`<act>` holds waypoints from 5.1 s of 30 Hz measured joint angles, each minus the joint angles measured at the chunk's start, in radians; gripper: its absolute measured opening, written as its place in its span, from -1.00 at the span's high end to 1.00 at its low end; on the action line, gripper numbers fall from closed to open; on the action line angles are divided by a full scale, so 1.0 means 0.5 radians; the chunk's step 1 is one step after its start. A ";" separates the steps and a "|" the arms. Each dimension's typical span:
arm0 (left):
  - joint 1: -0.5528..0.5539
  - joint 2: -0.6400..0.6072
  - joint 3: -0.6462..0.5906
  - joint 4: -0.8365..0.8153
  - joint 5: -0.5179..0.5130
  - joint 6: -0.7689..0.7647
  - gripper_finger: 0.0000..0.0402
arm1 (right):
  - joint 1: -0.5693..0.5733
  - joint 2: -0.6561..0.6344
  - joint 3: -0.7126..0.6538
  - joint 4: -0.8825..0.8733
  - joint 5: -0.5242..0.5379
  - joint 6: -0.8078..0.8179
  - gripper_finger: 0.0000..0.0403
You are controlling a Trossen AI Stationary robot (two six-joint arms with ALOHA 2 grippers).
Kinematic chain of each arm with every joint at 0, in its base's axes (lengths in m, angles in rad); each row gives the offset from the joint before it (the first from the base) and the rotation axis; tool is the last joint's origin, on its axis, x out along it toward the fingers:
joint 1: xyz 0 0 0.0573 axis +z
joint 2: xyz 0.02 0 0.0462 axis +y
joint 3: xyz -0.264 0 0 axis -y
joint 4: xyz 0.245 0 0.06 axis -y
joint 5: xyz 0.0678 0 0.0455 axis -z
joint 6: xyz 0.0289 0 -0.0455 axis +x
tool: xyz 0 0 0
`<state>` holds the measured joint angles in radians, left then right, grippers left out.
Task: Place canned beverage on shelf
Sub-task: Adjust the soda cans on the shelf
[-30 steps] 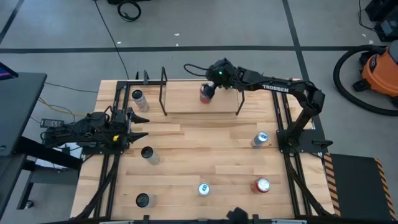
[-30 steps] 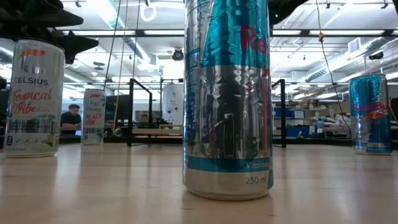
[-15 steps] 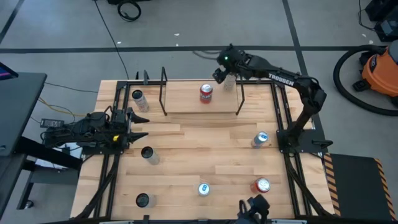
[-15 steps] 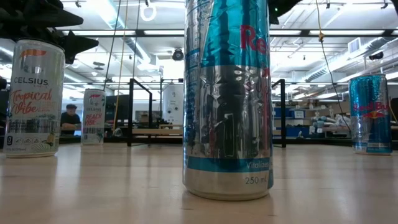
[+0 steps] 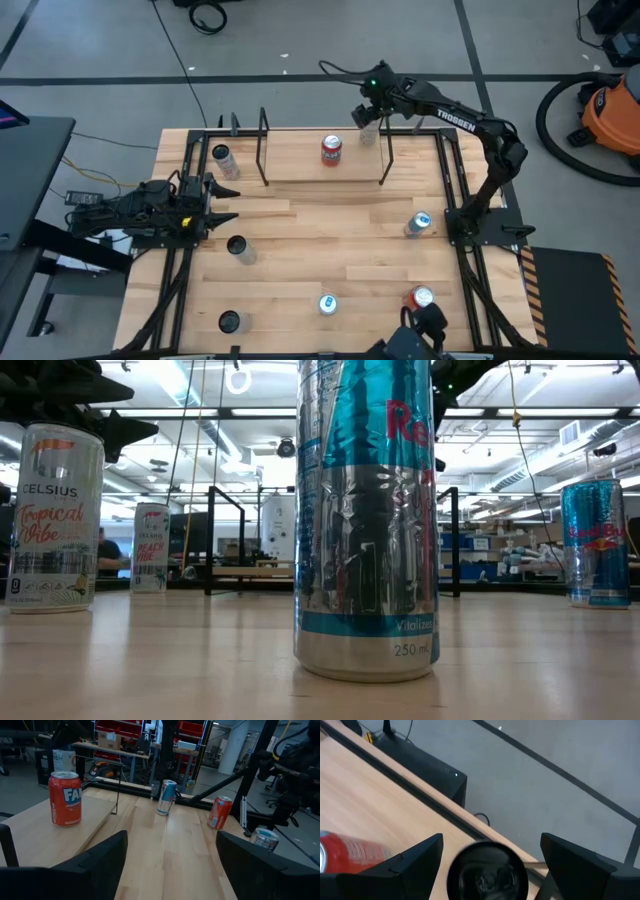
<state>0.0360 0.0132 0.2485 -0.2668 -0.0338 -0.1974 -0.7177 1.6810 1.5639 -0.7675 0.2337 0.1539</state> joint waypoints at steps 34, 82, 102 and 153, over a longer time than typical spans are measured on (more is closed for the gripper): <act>0.000 0.000 0.000 0.002 0.000 0.000 -0.54 | 0.064 0.001 0.000 -0.200 -0.196 0.143 -0.71; 0.000 -0.001 0.001 0.020 0.000 -0.001 -0.54 | 0.568 0.204 0.166 0.017 -0.421 -0.046 0.01; 0.000 -0.001 0.001 0.014 0.001 0.001 -0.54 | 0.522 0.326 0.169 0.055 -0.432 -0.027 0.17; 0.000 -0.001 0.001 0.014 0.000 0.002 -0.54 | 0.330 0.343 0.362 -0.096 -0.403 -0.089 0.17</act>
<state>0.0360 0.0128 0.2489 -0.2596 -0.0338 -0.1963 -0.5526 1.8526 1.7451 -0.8156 0.0320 0.1092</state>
